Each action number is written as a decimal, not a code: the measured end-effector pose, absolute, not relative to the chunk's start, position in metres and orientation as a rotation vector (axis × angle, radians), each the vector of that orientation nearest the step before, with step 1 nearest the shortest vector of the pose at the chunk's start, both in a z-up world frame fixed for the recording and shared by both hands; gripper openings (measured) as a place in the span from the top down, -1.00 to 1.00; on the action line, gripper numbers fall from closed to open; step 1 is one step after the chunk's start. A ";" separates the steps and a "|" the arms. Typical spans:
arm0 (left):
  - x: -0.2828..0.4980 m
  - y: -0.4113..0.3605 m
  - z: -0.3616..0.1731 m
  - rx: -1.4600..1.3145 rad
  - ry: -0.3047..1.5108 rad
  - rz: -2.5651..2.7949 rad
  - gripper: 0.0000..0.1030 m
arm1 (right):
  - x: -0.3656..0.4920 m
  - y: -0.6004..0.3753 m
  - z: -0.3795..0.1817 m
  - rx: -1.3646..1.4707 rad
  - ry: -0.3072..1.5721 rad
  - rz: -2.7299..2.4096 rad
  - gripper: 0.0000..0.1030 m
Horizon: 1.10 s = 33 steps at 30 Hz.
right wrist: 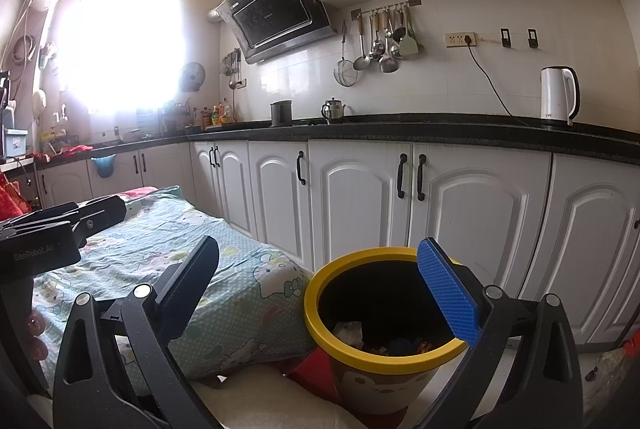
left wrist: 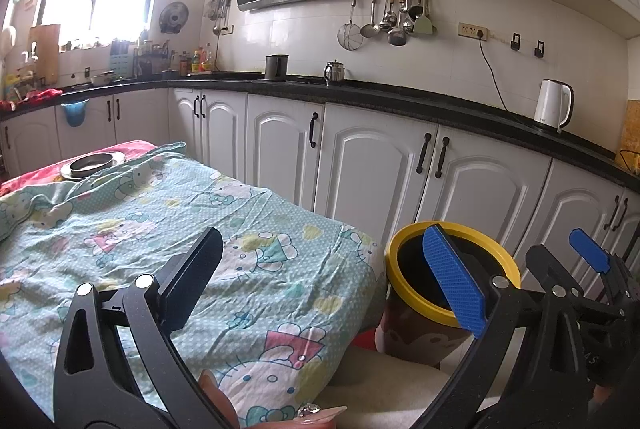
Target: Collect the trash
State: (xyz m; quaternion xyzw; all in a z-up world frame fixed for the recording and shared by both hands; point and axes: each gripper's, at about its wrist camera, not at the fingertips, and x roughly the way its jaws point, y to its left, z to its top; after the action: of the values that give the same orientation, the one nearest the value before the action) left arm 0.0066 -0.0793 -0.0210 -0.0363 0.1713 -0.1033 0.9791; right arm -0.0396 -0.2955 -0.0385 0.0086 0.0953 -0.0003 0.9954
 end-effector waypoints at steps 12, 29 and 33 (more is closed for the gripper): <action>0.006 -0.078 -0.020 -0.075 0.345 -0.208 -0.79 | -0.040 -0.296 -0.038 0.018 0.192 0.000 -0.88; 0.007 -0.077 -0.019 -0.074 0.344 -0.203 -0.79 | -0.039 -0.297 -0.037 0.019 0.195 0.000 -0.88; 0.007 -0.077 -0.019 -0.075 0.345 -0.204 -0.79 | -0.040 -0.297 -0.037 0.020 0.195 -0.001 -0.88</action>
State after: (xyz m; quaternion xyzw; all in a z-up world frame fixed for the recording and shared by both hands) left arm 0.0069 -0.0772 -0.0191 -0.0373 0.1712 -0.1015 0.9793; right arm -0.0397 -0.2966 -0.0365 0.0098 0.0972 -0.0004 0.9952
